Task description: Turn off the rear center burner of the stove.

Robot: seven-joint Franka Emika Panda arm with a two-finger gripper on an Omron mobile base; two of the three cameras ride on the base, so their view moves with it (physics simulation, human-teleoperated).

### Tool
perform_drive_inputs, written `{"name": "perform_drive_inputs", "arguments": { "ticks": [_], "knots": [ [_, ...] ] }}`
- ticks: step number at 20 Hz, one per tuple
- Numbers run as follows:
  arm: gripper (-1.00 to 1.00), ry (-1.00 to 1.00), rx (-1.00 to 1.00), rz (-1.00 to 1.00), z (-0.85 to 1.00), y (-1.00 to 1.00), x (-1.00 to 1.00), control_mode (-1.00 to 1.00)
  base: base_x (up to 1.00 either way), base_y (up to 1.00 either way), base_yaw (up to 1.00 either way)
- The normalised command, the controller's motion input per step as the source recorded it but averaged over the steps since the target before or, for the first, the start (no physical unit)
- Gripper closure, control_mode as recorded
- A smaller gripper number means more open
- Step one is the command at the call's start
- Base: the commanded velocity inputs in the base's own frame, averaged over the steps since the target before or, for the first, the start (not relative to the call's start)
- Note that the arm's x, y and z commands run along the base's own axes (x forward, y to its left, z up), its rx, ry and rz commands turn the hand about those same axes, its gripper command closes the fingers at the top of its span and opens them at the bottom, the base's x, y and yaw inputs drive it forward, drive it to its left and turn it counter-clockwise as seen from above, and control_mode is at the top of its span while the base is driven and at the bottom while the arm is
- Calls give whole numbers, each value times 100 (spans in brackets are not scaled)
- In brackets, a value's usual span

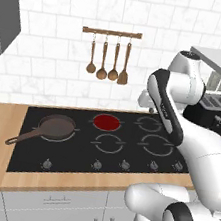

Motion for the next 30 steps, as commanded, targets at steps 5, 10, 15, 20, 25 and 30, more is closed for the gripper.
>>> {"name": "perform_drive_inputs", "arguments": {
  "ticks": [5, 10, 15, 20, 25, 30],
  "knots": [
    [-100, 0, -1, 0, -4, 5, -17, -100, 0, 0, 0],
    [-100, 0, -8, 5, -12, 26, -35, -100, 0, 0, 0],
    [-100, 0, -11, 9, -29, 30, -37, -100, 0, 0, 0],
    [-100, 0, -15, 16, -76, 4, -14, -100, 0, 0, 0],
    [-100, 0, -1, 14, -89, 1, 1, -100, 0, 0, 0],
    [-100, 4, 3, 10, -66, 27, 48, -100, 0, 0, 0]
  ]
}}
